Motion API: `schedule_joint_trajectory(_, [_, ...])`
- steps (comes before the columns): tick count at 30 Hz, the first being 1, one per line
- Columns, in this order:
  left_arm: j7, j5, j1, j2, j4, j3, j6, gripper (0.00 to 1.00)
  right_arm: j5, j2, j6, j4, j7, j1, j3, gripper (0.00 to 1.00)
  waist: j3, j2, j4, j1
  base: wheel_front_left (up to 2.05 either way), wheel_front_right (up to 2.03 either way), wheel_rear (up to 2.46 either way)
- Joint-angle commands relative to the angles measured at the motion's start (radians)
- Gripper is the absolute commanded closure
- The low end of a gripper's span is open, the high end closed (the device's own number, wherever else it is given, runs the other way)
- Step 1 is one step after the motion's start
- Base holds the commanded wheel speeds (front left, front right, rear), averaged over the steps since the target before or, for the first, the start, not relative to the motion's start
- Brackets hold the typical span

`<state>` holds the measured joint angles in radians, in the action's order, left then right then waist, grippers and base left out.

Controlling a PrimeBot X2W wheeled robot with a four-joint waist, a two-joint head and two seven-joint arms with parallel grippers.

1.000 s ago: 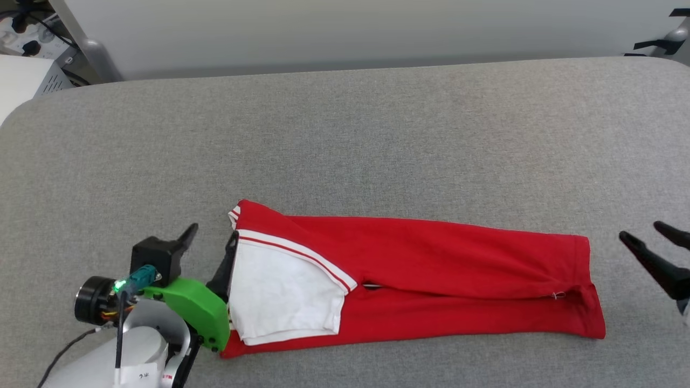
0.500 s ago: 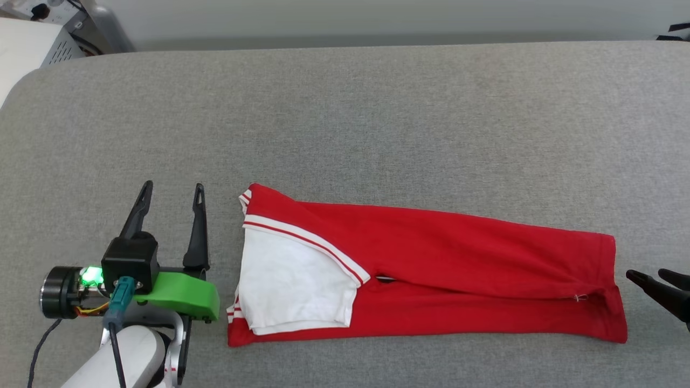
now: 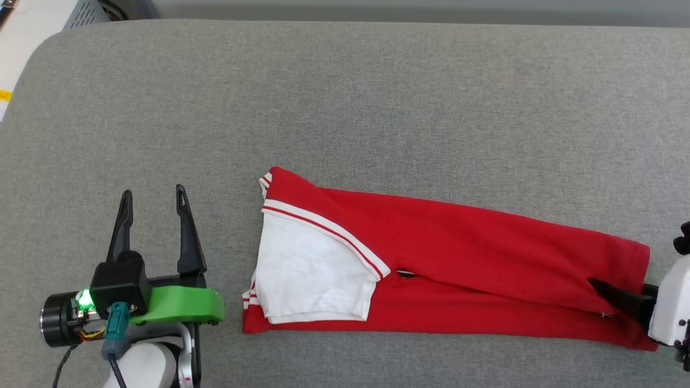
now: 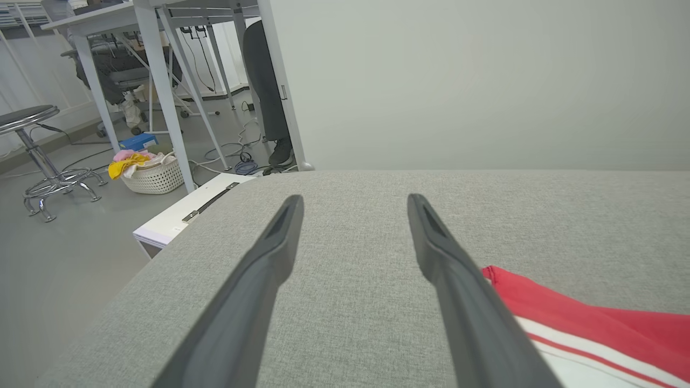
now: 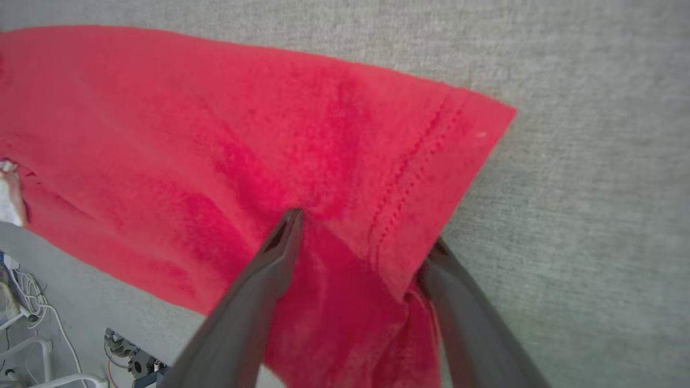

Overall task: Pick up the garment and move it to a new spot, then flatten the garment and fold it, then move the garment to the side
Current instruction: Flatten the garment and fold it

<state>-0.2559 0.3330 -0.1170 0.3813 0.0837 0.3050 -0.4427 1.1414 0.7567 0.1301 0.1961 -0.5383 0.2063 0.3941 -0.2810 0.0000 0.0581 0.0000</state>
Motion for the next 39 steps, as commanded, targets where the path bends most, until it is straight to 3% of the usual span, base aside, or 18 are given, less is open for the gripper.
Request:
schedule_joint_trajectory(1, [-0.006, -0.021, 0.023, -0.023, 0.006, -0.019, 0.015, 0.0, 0.014, -0.038, 0.001, 0.001, -0.005, 0.0, 0.032, 0.0, 0.001, 0.0, 0.0, 0.0, 0.0, 0.0, 0.0])
schedule_joint_trajectory(9, [-0.006, -0.119, 0.059, -0.137, -0.014, -0.109, 0.12, 0.0, -0.018, -0.041, 0.001, 0.027, 0.028, 0.017, 0.099, 0.0, 0.008, 0.0, 0.007, 0.0, 0.0, 0.0, 0.0])
schedule_joint_trajectory(11, [-0.006, -0.142, 0.061, -0.156, -0.014, -0.122, 0.147, 0.0, -0.036, -0.035, 0.001, 0.045, 0.047, 0.022, 0.105, 0.81, 0.011, 0.0, 0.007, 0.0, 0.0, 0.0, 0.0])
schedule_joint_trajectory(12, [-0.006, -0.151, 0.063, -0.163, -0.013, -0.126, 0.161, 0.0, -0.04, -0.033, 0.001, 0.052, 0.053, 0.025, 0.109, 1.0, 0.014, 0.0, 0.006, 0.0, 0.0, 0.0, 0.0])
schedule_joint_trajectory(19, [-0.006, -0.217, 0.088, -0.214, -0.02, -0.167, 0.226, 0.0, -0.058, 0.009, 0.001, 0.085, 0.1, 0.047, 0.102, 1.0, 0.041, 0.0, -0.002, 0.0, 0.0, 0.0, 0.0])
schedule_joint_trajectory(27, [-0.006, -0.257, 0.11, -0.246, -0.04, -0.196, 0.268, 0.0, -0.123, 0.114, 0.001, 0.185, 0.137, 0.068, 0.066, 1.0, 0.071, 0.0, -0.004, 0.0, 0.0, 0.0, 0.0])
schedule_joint_trajectory(31, [-0.006, -0.275, 0.122, -0.254, -0.051, -0.202, 0.283, 0.0, -0.124, 0.127, 0.001, 0.228, 0.138, 0.073, 0.044, 1.0, 0.088, 0.0, -0.003, 0.0, 0.0, 0.0, 0.0])
schedule_joint_trajectory(33, [-0.006, -0.28, 0.129, -0.258, -0.057, -0.204, 0.289, 0.0, -0.122, 0.132, 0.001, 0.223, 0.136, 0.067, 0.04, 1.0, 0.098, 0.0, -0.002, 0.0, 0.0, 0.0, 0.0])
schedule_joint_trajectory(39, [-0.006, -0.289, 0.149, -0.269, -0.079, -0.208, 0.312, 0.0, -0.074, 0.14, 0.001, 0.051, 0.116, 0.021, 0.037, 1.0, 0.117, 0.0, -0.008, 0.0, 0.0, 0.0, 0.0])
